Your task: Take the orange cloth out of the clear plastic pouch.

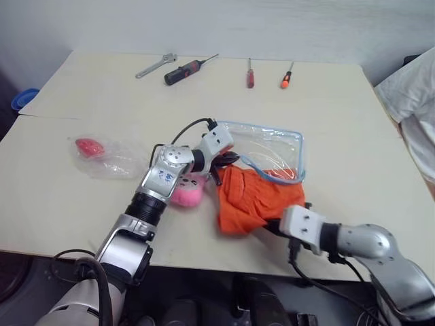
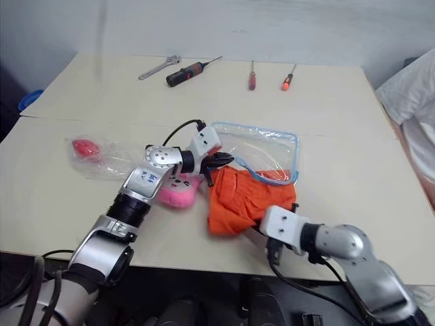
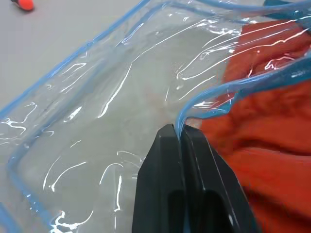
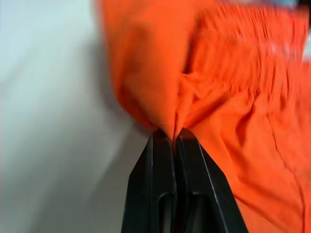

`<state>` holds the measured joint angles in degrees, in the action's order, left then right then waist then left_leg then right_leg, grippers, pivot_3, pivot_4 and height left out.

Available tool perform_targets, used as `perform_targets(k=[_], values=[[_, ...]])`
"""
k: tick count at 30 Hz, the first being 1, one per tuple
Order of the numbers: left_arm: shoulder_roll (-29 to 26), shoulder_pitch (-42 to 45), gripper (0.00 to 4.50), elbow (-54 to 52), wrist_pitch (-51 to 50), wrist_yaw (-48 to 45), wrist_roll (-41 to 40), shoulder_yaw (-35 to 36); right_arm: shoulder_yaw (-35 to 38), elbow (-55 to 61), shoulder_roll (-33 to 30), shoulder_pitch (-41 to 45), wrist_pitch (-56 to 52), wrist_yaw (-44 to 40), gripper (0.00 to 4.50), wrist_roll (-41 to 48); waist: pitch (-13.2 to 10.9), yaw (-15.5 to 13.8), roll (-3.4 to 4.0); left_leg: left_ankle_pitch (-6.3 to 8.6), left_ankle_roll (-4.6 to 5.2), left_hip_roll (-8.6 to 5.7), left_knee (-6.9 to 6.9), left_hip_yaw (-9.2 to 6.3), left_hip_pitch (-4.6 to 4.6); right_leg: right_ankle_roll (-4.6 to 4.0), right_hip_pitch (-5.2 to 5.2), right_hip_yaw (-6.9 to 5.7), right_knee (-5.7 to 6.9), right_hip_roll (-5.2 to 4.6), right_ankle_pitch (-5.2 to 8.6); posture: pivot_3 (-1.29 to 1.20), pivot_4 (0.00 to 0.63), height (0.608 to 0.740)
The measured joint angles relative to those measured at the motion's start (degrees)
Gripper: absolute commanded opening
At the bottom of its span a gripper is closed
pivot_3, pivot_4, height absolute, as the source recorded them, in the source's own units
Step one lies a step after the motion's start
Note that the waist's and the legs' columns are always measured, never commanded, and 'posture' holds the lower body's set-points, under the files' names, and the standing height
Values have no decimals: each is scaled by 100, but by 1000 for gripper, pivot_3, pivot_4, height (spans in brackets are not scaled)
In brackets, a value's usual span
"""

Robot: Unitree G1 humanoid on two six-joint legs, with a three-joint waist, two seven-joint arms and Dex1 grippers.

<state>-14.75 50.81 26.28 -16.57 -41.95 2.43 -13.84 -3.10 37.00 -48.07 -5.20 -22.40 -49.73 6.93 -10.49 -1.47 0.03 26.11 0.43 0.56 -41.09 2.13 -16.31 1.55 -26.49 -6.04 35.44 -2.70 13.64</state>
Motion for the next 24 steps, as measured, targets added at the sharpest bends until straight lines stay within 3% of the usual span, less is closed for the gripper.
perform_targets(k=[6, 10, 12, 17, 20, 24], values=[[-397, 25, 31, 156, 334, 54, 217, -8, 1770, 45, -293, -1677, 444, -198, 0, -48, -2, 2, -4, 0, 0, 2, 3, 11, 9, 1, 5, 8, 4, 3, 0, 0, 150, 740], [-598, -11, 31, 73, 354, -84, 210, 41, 2621, -273, -203, -2025, 696, -143, 0, -101, -2, 13, -4, 0, -1, 2, 5, 16, 10, 1, 8, 14, 5, 4, 0, 0, 150, 740], [-717, -168, 31, -142, 349, -262, 190, 45, 2898, -651, -69, -1822, 728, 79, 0, -125, -2, 23, -3, 0, -2, 3, 7, 20, 11, 1, 8, 18, 7, 5, 0, 0, 150, 740], [-1045, -1001, 31, -1369, 272, -1399, -273, -146, 3100, -1767, 529, -312, 372, 978, 0, 90, 0, 66, 2, -5, -13, 12, 0, 20, 17, -6, 1, 18, 11, 6, 3, 0, 150, 740], [-1200, -1345, 31, -2160, 217, -2025, -540, -407, 2927, -2271, 999, 381, -41, 1497, 0, 206, 2, 62, 13, -6, -15, 11, 1, 18, 17, -10, -1, 18, 15, 5, 5, 0, 150, 740], [-1376, -1394, 31, -2416, 189, -2202, -531, -523, 2512, -2710, 1355, 757, -304, 2006, 0, 137, 5, 47, 26, -6, -14, 5, 1, 21, 14, -9, 0, 23, 16, 2, 5, 0, 150, 740]])
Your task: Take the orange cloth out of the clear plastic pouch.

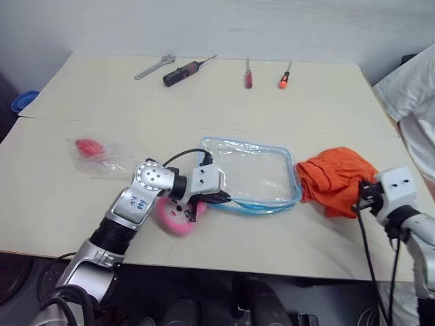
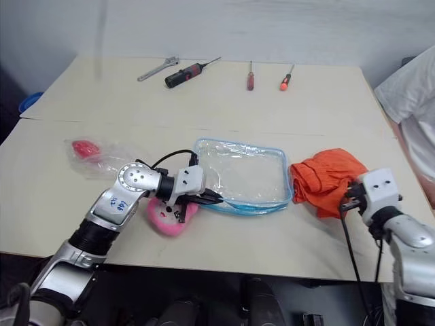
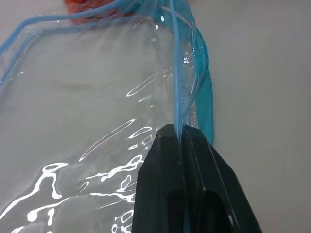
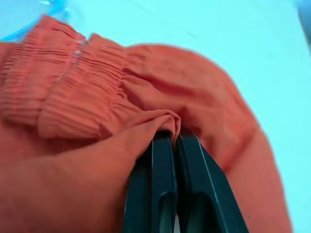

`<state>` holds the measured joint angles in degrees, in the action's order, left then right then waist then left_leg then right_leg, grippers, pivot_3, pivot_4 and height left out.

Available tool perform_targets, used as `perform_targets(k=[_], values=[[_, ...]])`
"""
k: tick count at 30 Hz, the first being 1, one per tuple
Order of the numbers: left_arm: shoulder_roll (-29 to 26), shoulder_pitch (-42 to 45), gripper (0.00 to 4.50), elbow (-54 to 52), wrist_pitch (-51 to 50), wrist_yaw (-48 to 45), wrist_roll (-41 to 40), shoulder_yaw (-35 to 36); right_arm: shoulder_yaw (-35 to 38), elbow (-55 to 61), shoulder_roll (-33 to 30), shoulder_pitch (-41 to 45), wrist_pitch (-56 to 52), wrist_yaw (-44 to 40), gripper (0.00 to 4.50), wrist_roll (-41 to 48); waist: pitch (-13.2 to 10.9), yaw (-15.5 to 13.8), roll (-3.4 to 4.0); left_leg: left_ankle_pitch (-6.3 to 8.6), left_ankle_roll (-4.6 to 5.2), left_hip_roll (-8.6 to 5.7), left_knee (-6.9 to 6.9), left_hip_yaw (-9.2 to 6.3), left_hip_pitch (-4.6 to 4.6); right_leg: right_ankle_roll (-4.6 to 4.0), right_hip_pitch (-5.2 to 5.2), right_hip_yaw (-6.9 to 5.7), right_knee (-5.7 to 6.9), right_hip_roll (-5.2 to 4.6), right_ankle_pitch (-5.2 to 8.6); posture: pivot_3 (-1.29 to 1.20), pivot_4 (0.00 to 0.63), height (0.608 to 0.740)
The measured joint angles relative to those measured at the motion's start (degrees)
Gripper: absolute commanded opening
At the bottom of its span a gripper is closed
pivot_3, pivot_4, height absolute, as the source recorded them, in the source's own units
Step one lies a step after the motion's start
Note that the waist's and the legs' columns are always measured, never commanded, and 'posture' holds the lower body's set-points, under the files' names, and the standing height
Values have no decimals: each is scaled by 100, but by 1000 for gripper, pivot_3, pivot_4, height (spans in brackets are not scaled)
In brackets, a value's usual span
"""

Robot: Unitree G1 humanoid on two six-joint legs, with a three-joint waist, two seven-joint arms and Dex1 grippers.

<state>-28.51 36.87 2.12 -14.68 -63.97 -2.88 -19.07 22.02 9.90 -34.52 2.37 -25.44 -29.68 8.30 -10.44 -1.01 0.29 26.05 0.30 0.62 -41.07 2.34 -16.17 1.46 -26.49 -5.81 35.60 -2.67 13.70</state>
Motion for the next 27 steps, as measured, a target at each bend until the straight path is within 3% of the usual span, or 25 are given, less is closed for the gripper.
perform_targets(k=[3, 5, 10, 17, 20, 23, 25, 27], values=[[-44, 29, 31, 51, -14, 114, 120, -6, -119, -38, -6, 12, -104, 78, 0, -23, -1, -17, 1, 0, 1, 1, 1, -1, -2, 0, 0, -2, 2, 1, 0, 0, 150, 740], [-51, 89, 0, 119, -23, 275, 219, 4, -129, 26, -162, -155, -103, 41, 487, -42, -1, -25, 1, 0, 1, 0, 2, -1, -5, 1, 1, -1, 2, 2, 0, 0, 150, 740], [-11, 128, 1280, 341, -211, 561, 223, 161, 89, 256, -438, -702, -198, -207, 2008, 90, -1, -36, 1, 0, 3, 1, 4, -2, -9, 2, 2, -2, 0, 2, -1, 0, 150, 740], [-71, 135, 3585, -374, -1542, 244, -1118, 1064, 888, 984, -1152, -1504, -615, -1179, 4490, 781, -2, -12, 2, 0, 4, 4, 9, -1, -13, 2, 3, 3, 2, 4, -1, 0, 150, 740], [-671, 133, 4442, -740, -2228, -137, -1843, 1566, 1496, 1225, -1499, -1960, -861, -1848, 4500, 1239, -2, 0, 2, 1, 3, 6, 12, -2, -10, 1, 7, 3, -2, 6, 0, 0, 150, 740], [-1647, -140, 4442, -812, -2385, -746, -2251, 2033, 2291, 1233, -1781, -2489, -1155, -2711, 4500, 1749, -7, 19, 9, 2, 1, 5, 18, -2, -6, -2, 7, 4, -9, 8, 2, 0, 150, 740], [-2446, -573, 4442, -528, -2076, -1205, -2237, 2393, 3042, 1001, -1957, -2763, -1393, -3221, 4500, 2024, -7, 37, 10, 3, -1, 7, 24, -3, -2, -7, 11, 2, -25, 11, 5, 0, 150, 740], [-2877, -914, 4442, -112, -1636, -1461, -2123, 2575, 3478, 684, -2085, -2816, -1490, -3471, 4500, 2137, -7, 32, 9, 5, 3, 5, 22, -4, 1, -6, 15, 3, -30, 8, 5, 0, 150, 740]])
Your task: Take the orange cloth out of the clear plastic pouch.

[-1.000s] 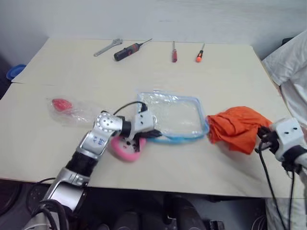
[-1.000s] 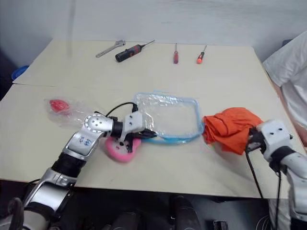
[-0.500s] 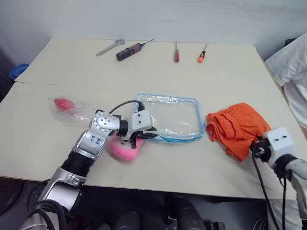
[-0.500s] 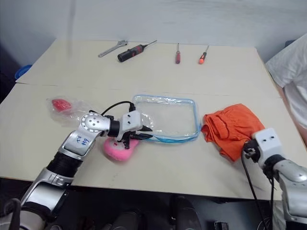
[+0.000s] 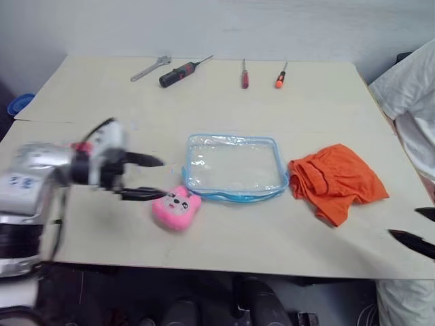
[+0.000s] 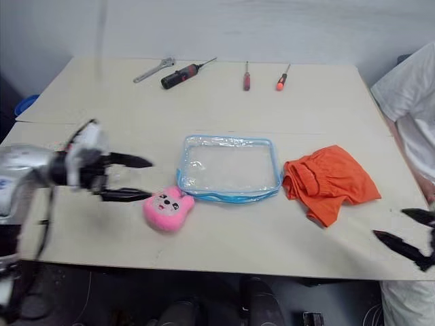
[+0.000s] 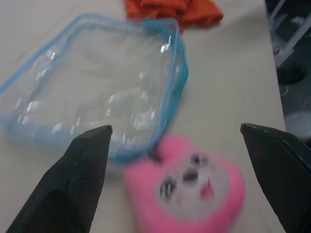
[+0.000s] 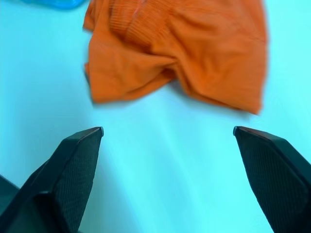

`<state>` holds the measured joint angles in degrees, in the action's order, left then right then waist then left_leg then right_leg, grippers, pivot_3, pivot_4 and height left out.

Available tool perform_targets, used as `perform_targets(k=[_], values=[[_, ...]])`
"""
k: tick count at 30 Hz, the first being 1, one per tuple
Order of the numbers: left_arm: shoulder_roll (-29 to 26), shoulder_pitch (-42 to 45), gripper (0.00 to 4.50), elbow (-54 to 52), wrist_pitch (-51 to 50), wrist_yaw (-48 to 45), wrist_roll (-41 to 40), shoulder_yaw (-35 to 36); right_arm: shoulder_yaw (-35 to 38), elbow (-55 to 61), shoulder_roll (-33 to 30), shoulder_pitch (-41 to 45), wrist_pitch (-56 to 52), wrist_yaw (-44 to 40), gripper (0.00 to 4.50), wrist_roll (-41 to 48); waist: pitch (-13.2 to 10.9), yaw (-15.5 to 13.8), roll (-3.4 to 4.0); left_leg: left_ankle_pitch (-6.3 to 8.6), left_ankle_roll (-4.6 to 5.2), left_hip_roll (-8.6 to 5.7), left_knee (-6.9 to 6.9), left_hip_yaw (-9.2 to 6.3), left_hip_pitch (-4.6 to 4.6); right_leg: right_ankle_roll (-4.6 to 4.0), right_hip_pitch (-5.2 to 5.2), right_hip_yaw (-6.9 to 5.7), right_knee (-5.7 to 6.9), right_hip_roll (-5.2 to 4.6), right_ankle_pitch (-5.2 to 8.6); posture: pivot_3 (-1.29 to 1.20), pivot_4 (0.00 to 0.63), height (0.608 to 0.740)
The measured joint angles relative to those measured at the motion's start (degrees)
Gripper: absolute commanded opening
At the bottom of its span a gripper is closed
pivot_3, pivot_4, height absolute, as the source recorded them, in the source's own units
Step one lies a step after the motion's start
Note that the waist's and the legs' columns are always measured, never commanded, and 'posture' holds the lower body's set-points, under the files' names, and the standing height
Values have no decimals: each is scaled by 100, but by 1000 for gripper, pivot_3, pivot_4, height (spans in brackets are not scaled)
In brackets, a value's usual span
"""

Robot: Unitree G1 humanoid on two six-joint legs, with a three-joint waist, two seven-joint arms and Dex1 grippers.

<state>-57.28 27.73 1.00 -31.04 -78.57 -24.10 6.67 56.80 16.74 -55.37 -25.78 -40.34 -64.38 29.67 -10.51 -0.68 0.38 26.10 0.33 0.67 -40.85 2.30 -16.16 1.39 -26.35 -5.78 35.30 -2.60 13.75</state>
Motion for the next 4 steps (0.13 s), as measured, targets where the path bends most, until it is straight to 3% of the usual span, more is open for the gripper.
perform_targets(k=[4], values=[[-156, -287, 4442, 525, 671, -98, 174, 151, 204, -385, -44, -23, 6, -177, 4500, 9, -2, -70, -4, 6, 9, -1, 0, -2, -2, 1, -4, 0, 0, -4, 0, 0, 150, 740]])
